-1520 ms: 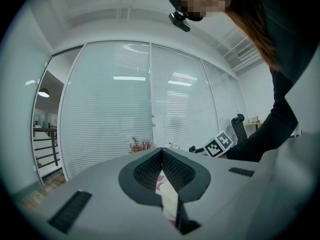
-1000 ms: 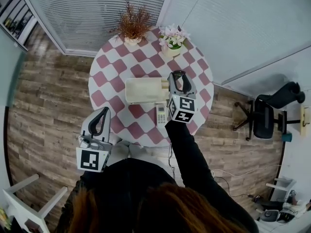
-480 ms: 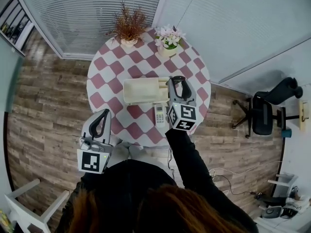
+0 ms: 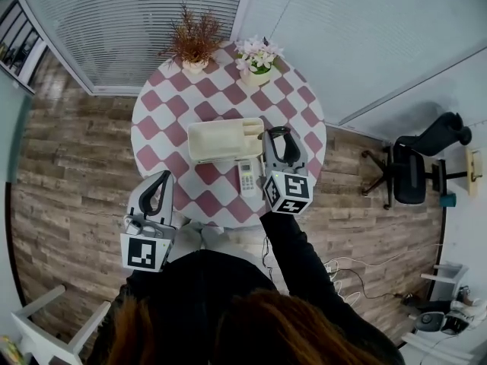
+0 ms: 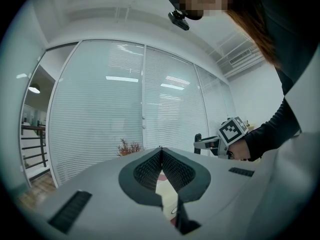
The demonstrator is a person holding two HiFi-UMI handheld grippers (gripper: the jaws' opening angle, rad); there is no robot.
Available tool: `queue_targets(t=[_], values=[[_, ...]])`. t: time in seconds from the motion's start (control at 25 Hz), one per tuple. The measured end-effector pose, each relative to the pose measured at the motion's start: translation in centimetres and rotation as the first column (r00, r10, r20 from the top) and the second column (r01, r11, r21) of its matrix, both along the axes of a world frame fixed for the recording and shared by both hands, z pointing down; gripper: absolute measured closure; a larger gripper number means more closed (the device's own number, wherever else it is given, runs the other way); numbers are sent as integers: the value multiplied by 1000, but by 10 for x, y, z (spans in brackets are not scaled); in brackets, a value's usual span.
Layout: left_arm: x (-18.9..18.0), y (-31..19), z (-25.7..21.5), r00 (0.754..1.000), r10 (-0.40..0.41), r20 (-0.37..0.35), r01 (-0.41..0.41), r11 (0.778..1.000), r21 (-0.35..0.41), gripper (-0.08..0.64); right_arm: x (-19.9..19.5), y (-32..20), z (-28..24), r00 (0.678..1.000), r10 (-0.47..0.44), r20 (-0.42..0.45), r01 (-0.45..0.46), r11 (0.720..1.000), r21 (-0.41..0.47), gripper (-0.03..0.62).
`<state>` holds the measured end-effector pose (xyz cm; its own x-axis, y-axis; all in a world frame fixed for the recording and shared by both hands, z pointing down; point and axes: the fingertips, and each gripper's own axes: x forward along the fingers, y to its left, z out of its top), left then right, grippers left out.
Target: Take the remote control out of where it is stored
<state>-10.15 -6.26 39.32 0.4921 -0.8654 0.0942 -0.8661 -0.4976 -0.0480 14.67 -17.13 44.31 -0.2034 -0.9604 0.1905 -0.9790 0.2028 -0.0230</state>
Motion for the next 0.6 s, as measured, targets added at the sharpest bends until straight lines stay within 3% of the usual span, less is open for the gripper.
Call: queue_targets(t=[0.6], values=[[14,-2,1,999,45,-2,-45,999,-6,554,10,50,8,999,-5,37,7,999,-52,388]])
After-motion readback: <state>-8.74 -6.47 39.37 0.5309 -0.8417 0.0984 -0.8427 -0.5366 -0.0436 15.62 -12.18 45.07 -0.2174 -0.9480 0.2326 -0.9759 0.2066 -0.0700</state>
